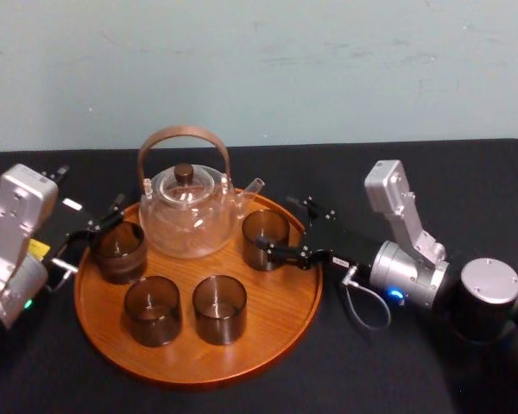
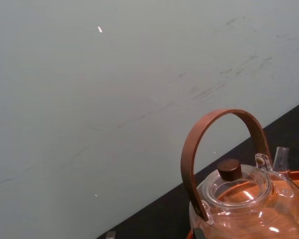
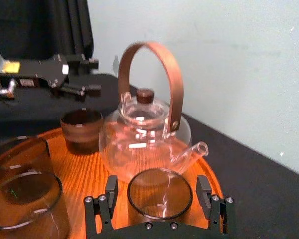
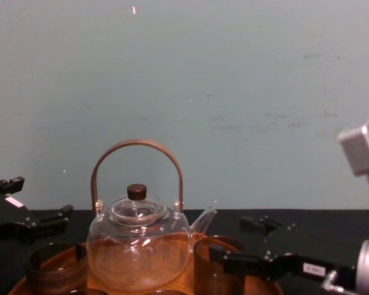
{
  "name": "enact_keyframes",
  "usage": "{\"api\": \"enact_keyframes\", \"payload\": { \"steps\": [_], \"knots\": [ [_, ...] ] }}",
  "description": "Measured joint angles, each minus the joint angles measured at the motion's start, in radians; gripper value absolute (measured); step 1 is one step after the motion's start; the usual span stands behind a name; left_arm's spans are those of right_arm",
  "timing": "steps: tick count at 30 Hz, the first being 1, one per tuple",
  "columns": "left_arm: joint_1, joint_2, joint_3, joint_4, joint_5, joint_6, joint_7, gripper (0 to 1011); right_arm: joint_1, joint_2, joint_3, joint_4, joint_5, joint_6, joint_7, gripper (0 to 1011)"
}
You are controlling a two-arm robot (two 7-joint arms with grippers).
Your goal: Pick up the glass from the table and place it on the tray.
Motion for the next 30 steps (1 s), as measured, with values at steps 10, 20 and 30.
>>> {"api": "enact_keyframes", "payload": {
  "steps": [10,20,30],
  "knots": [
    [0.000,0.000,0.000,0.000,0.000,0.000,0.000,1001,-0.107,0.080,0.062,-0.191,0.060,-0.022,-0.041,1003],
    [0.000,0.000,0.000,0.000,0.000,0.000,0.000,1002,-0.210,0.142,0.125,-0.288,0.054,-0.025,-0.132,1002],
    [0.000,0.000,0.000,0.000,0.000,0.000,0.000,1001,-0.311,0.164,0.207,-0.326,0.022,-0.035,-0.237,1002]
  ]
}}
